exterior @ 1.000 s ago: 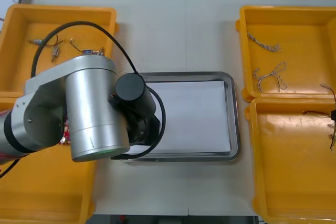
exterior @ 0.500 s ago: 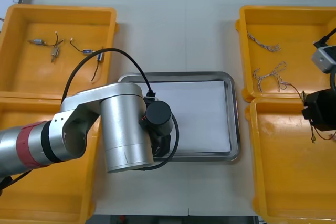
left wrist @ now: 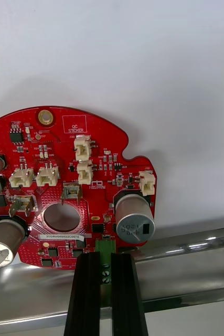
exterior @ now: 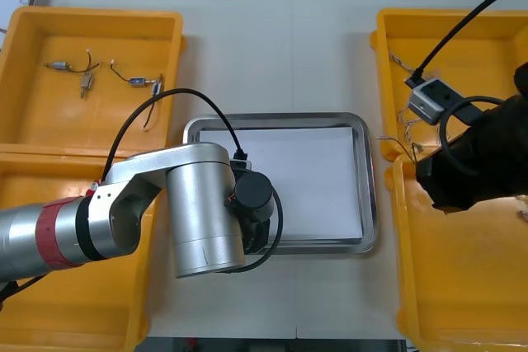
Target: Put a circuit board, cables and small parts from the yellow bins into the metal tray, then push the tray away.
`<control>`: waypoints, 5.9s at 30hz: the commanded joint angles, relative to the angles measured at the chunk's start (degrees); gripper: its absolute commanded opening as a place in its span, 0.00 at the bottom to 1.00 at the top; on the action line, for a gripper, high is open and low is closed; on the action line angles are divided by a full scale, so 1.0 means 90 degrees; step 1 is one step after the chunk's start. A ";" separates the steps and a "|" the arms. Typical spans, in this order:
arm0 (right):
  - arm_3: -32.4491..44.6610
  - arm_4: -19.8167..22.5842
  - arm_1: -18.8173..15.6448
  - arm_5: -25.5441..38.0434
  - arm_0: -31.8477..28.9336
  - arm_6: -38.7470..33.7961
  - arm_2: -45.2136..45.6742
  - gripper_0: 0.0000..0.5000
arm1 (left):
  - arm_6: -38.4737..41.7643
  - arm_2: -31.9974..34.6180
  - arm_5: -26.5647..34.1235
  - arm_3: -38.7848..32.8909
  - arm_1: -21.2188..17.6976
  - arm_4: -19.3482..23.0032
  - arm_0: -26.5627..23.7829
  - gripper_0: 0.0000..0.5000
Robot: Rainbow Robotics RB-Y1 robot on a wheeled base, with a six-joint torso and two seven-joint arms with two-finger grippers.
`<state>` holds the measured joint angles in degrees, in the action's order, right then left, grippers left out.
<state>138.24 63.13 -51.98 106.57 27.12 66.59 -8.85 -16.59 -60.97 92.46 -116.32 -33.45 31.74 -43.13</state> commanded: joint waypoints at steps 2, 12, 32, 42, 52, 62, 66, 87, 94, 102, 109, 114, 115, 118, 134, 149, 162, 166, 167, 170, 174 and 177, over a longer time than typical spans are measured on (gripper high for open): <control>0.0158 -0.0237 -0.0240 -0.0259 0.0795 0.0277 -0.1028 0.00 | 0.0632 -0.0150 -0.0068 -0.0054 0.0133 -0.0050 -0.0256 0.20; 0.0168 -0.0208 -0.0240 -0.0679 0.1625 0.0433 -0.2034 0.00 | 0.0691 -0.0150 -0.0068 -0.0054 0.0113 -0.0070 -0.0256 1.00; 0.0148 -0.0579 -0.0240 -0.1098 0.1801 0.1039 -0.2776 0.00 | 0.0232 0.1364 0.0323 -0.1128 -0.1059 0.0985 -0.0256 1.00; 0.0148 -0.1058 0.0161 -0.1108 0.1801 0.1400 -0.3215 0.00 | -0.0608 0.2741 0.0557 -0.1138 -0.2269 0.2381 -0.0256 1.00; 0.0099 -0.1732 0.0571 -0.1118 0.2015 0.1742 -0.4075 0.00 | -0.1624 0.3678 0.0635 -0.0278 -0.2621 0.2909 -0.0256 1.00; -0.1014 -0.1839 0.1108 -0.1177 0.2055 0.3422 -0.4202 0.00 | -0.2835 0.4411 0.0508 0.0933 -0.2621 0.2958 -0.0266 1.00; -0.1405 -0.1859 0.1176 -0.1352 0.2055 0.3890 -0.4211 0.00 | -0.3245 0.4694 0.0469 0.1235 -0.2621 0.2958 -0.0256 1.00; -0.2391 -0.2484 0.1333 -0.2280 0.1810 0.4525 -0.5042 0.00 | -0.4378 0.5134 0.0352 0.2505 -0.2230 0.2274 -0.0667 1.00; -0.2518 -0.2982 0.1548 -0.2358 0.1517 0.4525 -0.5032 0.00 | -0.4524 0.5134 0.0088 0.3052 -0.1986 0.2040 -0.0911 1.00; -0.2918 -0.2991 0.1675 -0.2466 0.1390 0.4525 -0.5032 0.00 | -0.5227 0.5134 -0.0234 0.3784 -0.1791 0.1688 -0.1135 1.00; -0.3065 -0.3040 0.1684 -0.2612 0.1312 0.4525 -0.5032 0.00 | -0.5696 0.5124 -0.0615 0.4302 -0.1654 0.1385 -0.1213 1.00; -0.3055 -0.3050 0.1684 -0.2612 0.1303 0.4525 -0.5042 0.09 | -0.5774 0.5124 -0.0888 0.4517 -0.1498 0.1102 -0.1204 1.00; -0.3045 -0.3069 0.1684 -0.2612 0.1303 0.4496 -0.5042 0.35 | -0.5803 0.5124 -0.1005 0.4595 -0.1478 0.1092 -0.1204 1.00; -0.2996 -0.3148 0.1694 -0.2602 0.1303 0.4496 -0.5032 0.99 | -0.5881 0.5134 -0.1347 0.4810 -0.1400 0.1063 -0.1204 1.00; -0.2157 -0.3128 0.1841 -0.1460 0.1303 0.4506 -0.4143 1.00 | -0.6253 0.5124 -0.1992 0.5532 -0.1078 0.0458 -0.1204 1.00; -0.1160 -0.2669 0.2241 0.0382 0.1303 0.4408 -0.2092 1.00 | -0.6428 0.4811 -0.2968 0.6245 -0.0863 0.0213 -0.1204 1.00; -0.0535 -0.1927 0.1743 0.0382 0.1088 0.4340 -0.0256 1.00 | -0.6497 0.4499 -0.3173 0.6606 -0.0863 0.0272 -0.1194 1.00; -0.0545 -0.1595 0.1557 0.0382 0.0824 0.4340 0.0496 1.00 | -0.6506 0.4509 -0.3173 0.6665 -0.0853 0.0321 -0.1194 1.00; -0.0545 -0.1487 0.1469 0.0382 0.0756 0.4340 0.0710 1.00 | -0.6516 0.4509 -0.3183 0.6694 -0.0863 0.0340 -0.1194 1.00; -0.0545 -0.1341 0.1274 0.0382 0.0609 0.4359 0.1140 1.00 | -0.6536 0.4499 -0.3291 0.6763 -0.0853 0.0399 -0.1194 1.00; -0.0545 -0.1312 0.1137 0.0382 0.0492 0.4340 0.1501 1.00 | -0.6555 0.4499 -0.3398 0.6772 -0.0853 0.0438 -0.1155 1.00; -0.0555 -0.1517 0.1137 0.0382 0.0482 0.4301 0.1833 1.00 | -0.6555 0.4499 -0.3437 0.6782 -0.0824 0.0448 -0.1145 1.00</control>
<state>131.70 50.64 -40.12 109.83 31.94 105.51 3.88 -70.11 -19.83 62.42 -55.37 -41.59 35.25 -50.98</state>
